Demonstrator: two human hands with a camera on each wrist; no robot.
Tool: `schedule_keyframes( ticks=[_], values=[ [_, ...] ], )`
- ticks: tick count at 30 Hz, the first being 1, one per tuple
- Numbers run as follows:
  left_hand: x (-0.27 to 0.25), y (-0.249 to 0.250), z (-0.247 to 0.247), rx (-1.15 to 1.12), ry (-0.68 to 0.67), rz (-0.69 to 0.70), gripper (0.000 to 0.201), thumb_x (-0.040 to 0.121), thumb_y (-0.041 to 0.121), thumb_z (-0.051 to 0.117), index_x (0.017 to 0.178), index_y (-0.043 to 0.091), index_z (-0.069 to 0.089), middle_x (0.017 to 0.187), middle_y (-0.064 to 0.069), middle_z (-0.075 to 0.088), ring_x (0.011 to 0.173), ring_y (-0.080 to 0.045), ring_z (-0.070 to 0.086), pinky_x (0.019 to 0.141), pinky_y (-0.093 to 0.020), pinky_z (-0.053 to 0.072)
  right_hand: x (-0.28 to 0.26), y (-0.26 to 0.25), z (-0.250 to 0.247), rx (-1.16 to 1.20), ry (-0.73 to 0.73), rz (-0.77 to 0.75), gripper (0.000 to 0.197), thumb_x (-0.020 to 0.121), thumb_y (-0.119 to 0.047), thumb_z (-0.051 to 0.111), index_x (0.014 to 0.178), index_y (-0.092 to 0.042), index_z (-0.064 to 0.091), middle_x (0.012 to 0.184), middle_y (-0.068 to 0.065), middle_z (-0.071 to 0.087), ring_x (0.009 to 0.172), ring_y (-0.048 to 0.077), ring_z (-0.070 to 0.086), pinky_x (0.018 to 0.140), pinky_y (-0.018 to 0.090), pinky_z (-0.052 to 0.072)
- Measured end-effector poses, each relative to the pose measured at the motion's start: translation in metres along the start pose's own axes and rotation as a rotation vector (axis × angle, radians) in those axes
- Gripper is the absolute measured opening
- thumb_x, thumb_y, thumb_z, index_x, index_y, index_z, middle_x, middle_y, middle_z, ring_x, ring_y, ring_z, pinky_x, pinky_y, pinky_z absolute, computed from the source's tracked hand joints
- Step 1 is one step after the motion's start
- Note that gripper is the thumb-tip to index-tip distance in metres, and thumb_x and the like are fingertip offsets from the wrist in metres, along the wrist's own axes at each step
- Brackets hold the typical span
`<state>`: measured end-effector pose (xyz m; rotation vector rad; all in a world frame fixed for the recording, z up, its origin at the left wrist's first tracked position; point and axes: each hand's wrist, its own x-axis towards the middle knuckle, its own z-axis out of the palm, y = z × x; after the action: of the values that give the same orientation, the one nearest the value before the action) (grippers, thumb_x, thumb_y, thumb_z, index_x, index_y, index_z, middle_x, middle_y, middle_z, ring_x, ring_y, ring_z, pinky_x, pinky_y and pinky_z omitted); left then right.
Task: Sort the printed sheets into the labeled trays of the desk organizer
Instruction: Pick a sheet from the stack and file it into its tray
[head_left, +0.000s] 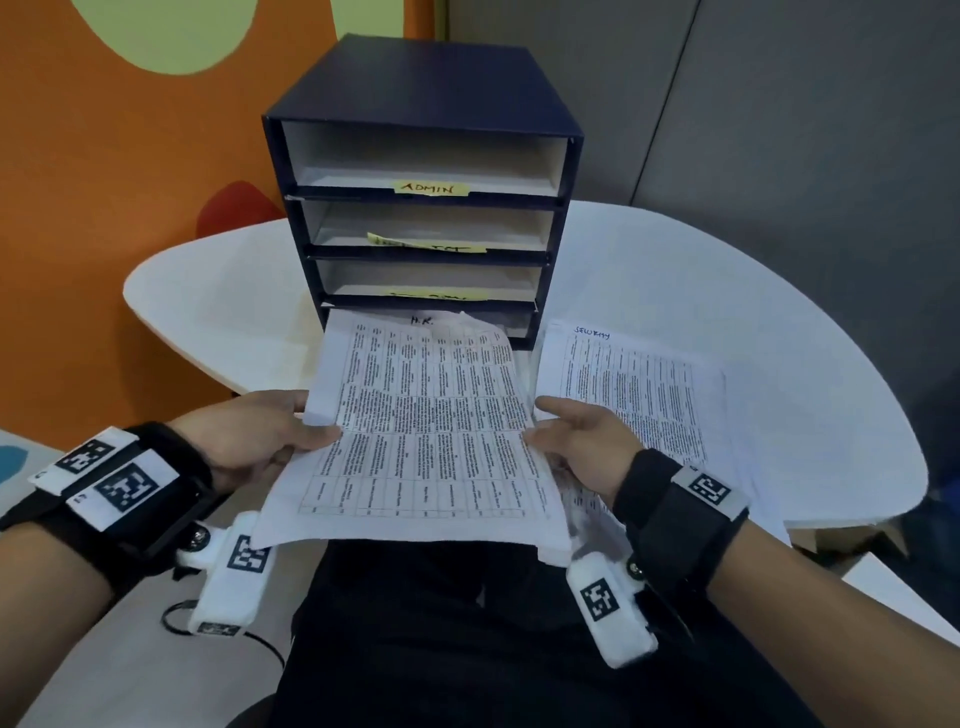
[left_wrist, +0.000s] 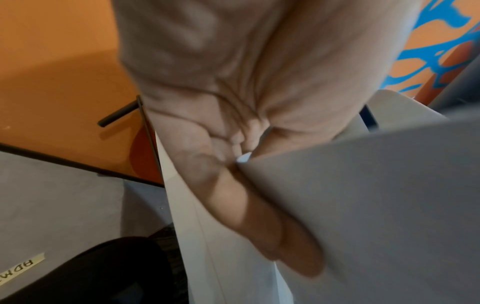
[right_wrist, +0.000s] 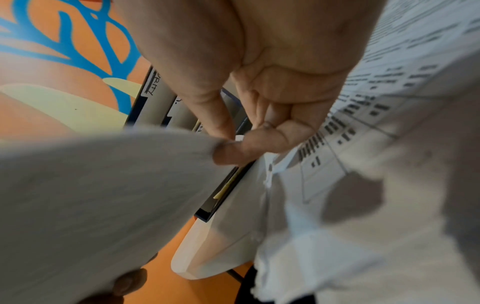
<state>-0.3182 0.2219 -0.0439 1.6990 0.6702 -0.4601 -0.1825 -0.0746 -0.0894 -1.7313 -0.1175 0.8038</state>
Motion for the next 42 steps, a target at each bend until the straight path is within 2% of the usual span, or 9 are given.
schedule_keyframes(
  ticks=[7,9,11,17,24,29,37,39,42],
  values=[
    [-0.010,-0.006,0.005,0.214,-0.202,-0.023,0.032,0.095,0.028,0.065,0.127,0.025,0.065,0.122,-0.011,0.071,0.115,-0.049,0.061,0.105,-0.064,0.040,-0.009,-0.003,0.008,-0.137,0.037,-0.100,0.072,0.094,0.000,0.056,0.145,-0.043,0.031,0.141,0.002,0.048,0.057,0.008,0.059,0.048,0.016,0.047],
    [-0.014,-0.003,0.007,0.231,-0.219,-0.034,0.029,0.096,0.025,0.064,0.124,0.026,0.066,0.119,-0.015,0.071,0.090,-0.039,0.068,0.083,-0.044,0.057,-0.011,-0.003,0.008,-0.142,0.041,-0.148,0.075,0.094,0.003,0.052,0.146,-0.045,0.027,0.151,-0.001,0.038,0.091,0.013,0.065,0.050,0.007,0.045],
    [-0.015,-0.002,0.008,0.237,-0.209,-0.031,0.026,0.097,0.018,0.060,0.123,0.021,0.066,0.116,-0.017,0.072,0.064,-0.020,0.061,0.053,-0.023,0.048,-0.011,-0.002,0.009,-0.135,0.048,-0.179,0.083,0.094,0.006,0.049,0.149,-0.047,0.017,0.153,-0.001,0.036,0.095,0.021,0.062,0.052,0.012,0.047],
    [-0.014,-0.005,0.001,0.029,-0.239,-0.011,0.047,0.087,0.017,0.072,0.131,0.004,0.060,0.127,-0.015,0.068,0.118,-0.034,0.065,0.110,-0.055,0.041,-0.016,-0.011,0.008,-0.181,0.088,-0.198,0.075,0.095,-0.002,0.053,0.147,-0.048,0.023,0.145,0.008,0.046,0.047,0.015,0.056,0.045,0.023,0.051],
    [-0.010,-0.006,-0.007,-0.044,-0.274,0.017,0.098,0.044,0.039,0.098,0.126,0.000,0.063,0.126,-0.019,0.067,0.117,-0.035,0.065,0.105,-0.050,0.047,-0.015,-0.013,0.012,-0.154,0.045,-0.189,0.059,0.090,-0.020,0.067,0.143,-0.033,0.043,0.153,-0.006,0.033,0.128,0.013,0.050,0.086,0.013,0.038],
    [-0.007,-0.004,0.008,-0.100,-0.322,-0.027,0.075,0.056,0.029,0.096,0.118,-0.003,0.069,0.117,-0.024,0.070,0.093,-0.027,0.073,0.070,-0.027,0.062,-0.009,-0.016,0.000,0.074,0.036,-0.092,0.063,0.082,0.001,0.071,0.138,-0.016,0.048,0.117,0.001,0.068,0.092,0.015,0.070,0.072,0.022,0.056],
    [-0.002,-0.001,0.027,-0.230,-0.275,-0.202,0.034,0.067,0.008,0.080,0.092,-0.013,0.071,0.056,-0.019,0.063,0.036,-0.016,0.055,0.037,-0.021,0.049,0.003,-0.016,-0.013,0.119,0.072,-0.152,0.058,0.072,-0.002,0.080,0.125,-0.020,0.063,0.131,0.008,0.062,0.124,0.025,0.055,0.103,0.049,0.045],
    [-0.002,-0.002,0.022,-0.183,-0.239,-0.196,0.063,0.053,0.022,0.091,0.102,-0.012,0.070,0.071,-0.024,0.056,0.049,-0.024,0.054,0.050,-0.027,0.055,0.004,-0.015,-0.011,0.118,0.060,-0.181,0.060,0.059,-0.017,0.086,0.115,-0.031,0.068,0.130,0.003,0.063,0.125,0.024,0.055,0.104,0.052,0.043],
    [-0.004,-0.003,0.012,-0.195,-0.267,-0.154,0.082,0.041,0.026,0.098,0.113,-0.004,0.072,0.129,-0.044,0.048,0.107,-0.041,0.055,0.108,-0.057,0.042,0.004,-0.015,-0.010,0.120,0.046,-0.200,0.063,0.049,-0.028,0.087,0.109,-0.038,0.070,0.129,0.001,0.063,0.126,0.023,0.054,0.104,0.052,0.043]
  ],
)
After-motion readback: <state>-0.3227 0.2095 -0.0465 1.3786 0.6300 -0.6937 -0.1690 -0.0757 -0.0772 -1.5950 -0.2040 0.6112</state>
